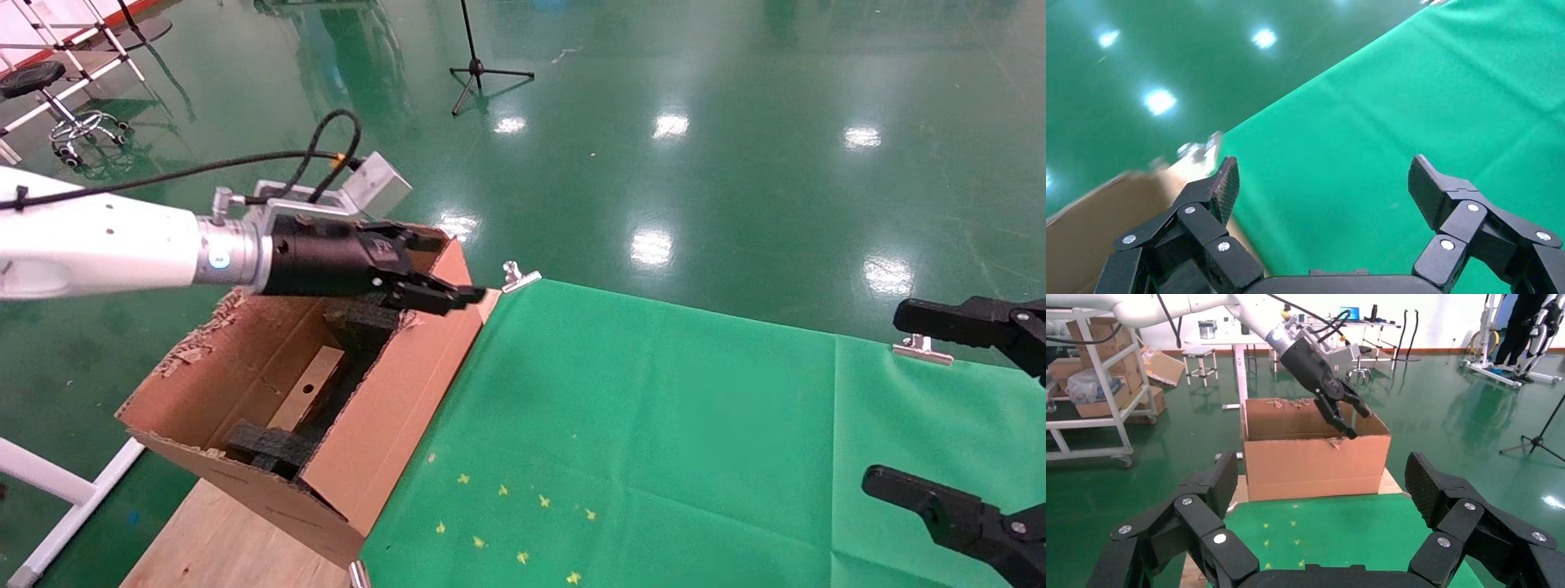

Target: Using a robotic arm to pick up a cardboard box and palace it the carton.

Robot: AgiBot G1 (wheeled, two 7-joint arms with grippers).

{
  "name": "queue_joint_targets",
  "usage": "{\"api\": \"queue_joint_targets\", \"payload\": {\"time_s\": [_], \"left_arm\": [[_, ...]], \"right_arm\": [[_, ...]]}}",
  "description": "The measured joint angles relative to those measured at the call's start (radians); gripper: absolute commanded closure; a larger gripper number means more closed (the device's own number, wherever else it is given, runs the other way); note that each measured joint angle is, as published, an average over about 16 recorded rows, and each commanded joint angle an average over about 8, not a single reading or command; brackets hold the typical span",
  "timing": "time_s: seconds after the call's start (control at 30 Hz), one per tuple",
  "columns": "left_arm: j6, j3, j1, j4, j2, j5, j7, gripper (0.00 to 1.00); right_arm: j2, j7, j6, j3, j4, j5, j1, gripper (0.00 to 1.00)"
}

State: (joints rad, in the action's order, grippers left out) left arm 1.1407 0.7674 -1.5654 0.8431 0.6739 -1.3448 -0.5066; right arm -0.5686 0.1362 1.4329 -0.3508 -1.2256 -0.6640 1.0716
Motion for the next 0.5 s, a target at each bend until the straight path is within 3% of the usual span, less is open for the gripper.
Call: {"api": "queue_joint_targets", "payload": {"time_s": [0.5], "left_arm": [[0.147, -0.201, 0.203, 0.182, -0.026, 0.254, 0.132, 0.00]], "right_arm": [[0.000, 0.000, 0.000, 0.000, 0.000, 0.000, 0.000, 0.00]]}}
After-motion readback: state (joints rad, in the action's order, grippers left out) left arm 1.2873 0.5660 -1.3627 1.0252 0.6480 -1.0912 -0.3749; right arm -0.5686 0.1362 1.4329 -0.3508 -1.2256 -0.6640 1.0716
